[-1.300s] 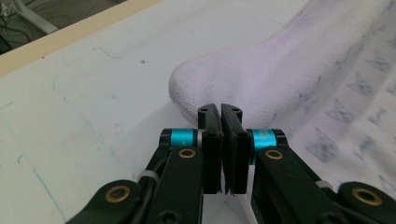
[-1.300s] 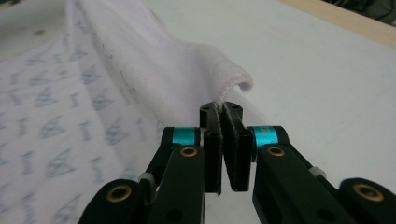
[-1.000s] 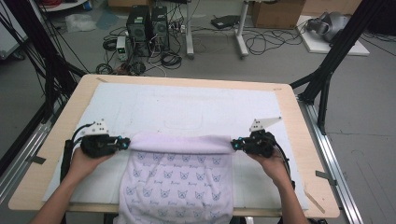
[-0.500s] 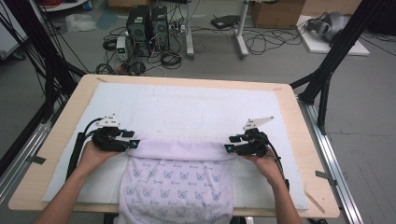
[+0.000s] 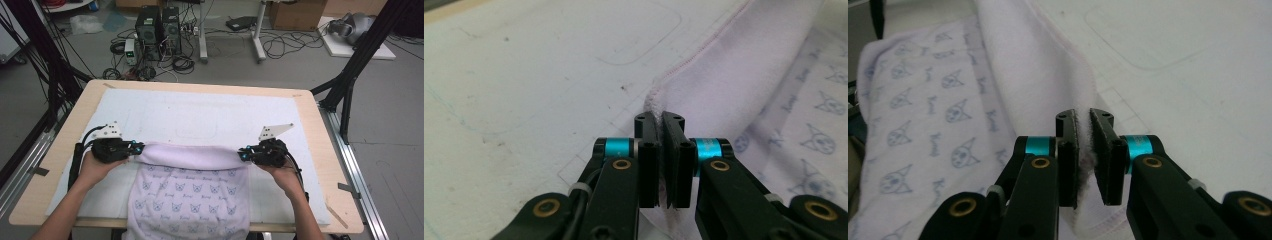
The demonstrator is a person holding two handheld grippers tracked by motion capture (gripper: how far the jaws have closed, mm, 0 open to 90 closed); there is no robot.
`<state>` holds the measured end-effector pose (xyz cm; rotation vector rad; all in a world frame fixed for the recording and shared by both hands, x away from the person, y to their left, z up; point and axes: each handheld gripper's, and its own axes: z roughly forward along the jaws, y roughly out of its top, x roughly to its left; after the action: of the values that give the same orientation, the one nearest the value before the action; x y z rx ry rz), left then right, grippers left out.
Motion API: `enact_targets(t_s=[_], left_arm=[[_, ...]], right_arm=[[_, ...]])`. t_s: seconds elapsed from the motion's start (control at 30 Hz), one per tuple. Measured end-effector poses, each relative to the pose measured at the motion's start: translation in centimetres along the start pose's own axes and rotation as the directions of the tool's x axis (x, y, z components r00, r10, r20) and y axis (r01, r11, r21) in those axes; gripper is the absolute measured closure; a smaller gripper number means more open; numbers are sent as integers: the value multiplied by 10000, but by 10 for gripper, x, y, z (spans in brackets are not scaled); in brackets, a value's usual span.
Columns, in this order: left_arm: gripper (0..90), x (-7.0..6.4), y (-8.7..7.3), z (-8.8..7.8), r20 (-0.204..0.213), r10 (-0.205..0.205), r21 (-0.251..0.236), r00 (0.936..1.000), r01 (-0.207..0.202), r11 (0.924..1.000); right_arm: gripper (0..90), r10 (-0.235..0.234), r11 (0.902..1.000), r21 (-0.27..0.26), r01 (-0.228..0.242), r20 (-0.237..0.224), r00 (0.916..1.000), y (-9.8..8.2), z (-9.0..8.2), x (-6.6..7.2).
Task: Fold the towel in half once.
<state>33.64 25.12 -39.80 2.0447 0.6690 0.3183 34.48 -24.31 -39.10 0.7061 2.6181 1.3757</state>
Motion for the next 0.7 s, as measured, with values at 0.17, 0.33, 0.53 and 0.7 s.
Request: enact_targets(t_s=[0.17,0.33,0.53,0.7], left_arm=[[851,-23,-8,-25,-28,392,-354,9992,-392,9986],[824,-60,-29,-46,317,872,-374,9957,-860,9956],[629,-79,-37,-57,735,1002,-298,9922,-983,9947],[614,-66,-32,-45,336,905,-196,9953,-898,9958]], right_arm=[[824,-541,9974,-488,535,-104,9985,1,-20,27],[820,-941,9942,-575,912,-497,9943,-20,-34,65],[708,-1032,9942,-430,990,-1088,9887,-44,-41,95],[674,-883,9953,-454,858,-562,9945,-41,-40,81]])
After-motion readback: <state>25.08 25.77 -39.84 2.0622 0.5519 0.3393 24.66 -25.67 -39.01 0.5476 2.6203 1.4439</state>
